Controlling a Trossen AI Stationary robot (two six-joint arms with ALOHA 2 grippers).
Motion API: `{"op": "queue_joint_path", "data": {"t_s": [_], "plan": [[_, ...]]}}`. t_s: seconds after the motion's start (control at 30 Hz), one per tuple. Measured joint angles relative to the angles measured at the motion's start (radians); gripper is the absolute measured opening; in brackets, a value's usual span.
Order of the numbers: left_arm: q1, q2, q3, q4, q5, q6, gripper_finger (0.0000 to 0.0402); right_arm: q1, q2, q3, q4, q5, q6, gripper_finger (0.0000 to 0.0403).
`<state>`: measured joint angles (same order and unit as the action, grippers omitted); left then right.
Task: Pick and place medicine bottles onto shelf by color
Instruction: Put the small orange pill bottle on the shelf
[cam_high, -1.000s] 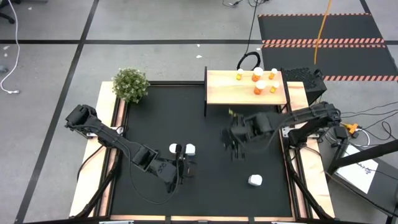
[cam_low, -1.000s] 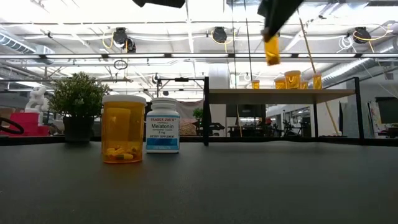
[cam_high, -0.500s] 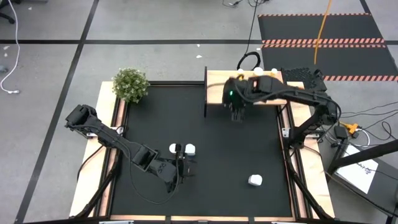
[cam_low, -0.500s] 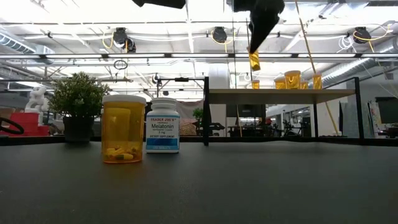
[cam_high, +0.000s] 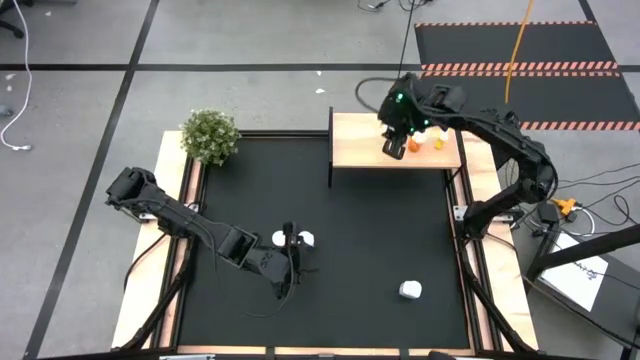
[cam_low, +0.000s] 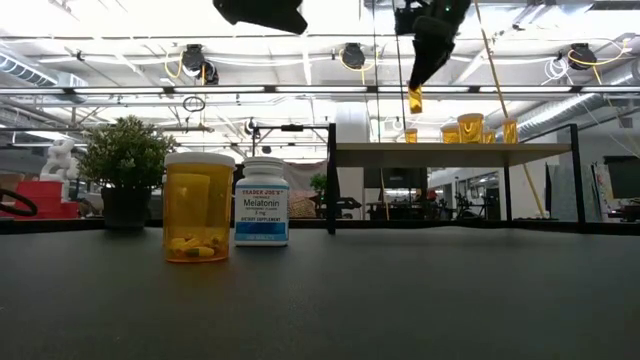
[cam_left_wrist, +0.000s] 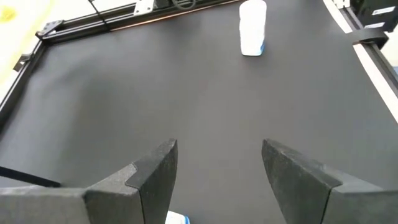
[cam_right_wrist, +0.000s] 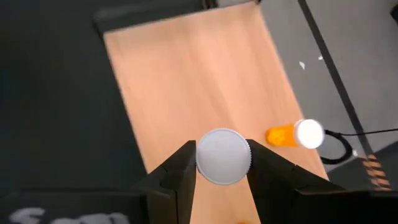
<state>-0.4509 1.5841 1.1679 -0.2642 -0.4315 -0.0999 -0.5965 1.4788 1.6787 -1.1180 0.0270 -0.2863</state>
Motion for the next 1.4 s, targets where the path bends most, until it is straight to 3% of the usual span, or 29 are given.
{"op": "queue_joint_path", "data": {"t_s": [0.5, 0.8, 1.4], "plan": [[0.003, 0.0, 0.0, -0.008, 0.001, -0.014, 0.0234, -0.148, 0.018, -0.001, 0.024, -0.186, -0.022, 0.0121], [0.0, 0.0, 0.0, -0.026, 0.001, -0.033, 0.0234, -0.151, 0.058, -0.003, 0.011, -0.185, -0.05, 0.0121], [-0.006, 0.0, 0.0, -0.032, 0.002, -0.033, 0.0234, -0.156, 0.056, -0.133, 0.104, -0.184, -0.025, 0.0121]]}}
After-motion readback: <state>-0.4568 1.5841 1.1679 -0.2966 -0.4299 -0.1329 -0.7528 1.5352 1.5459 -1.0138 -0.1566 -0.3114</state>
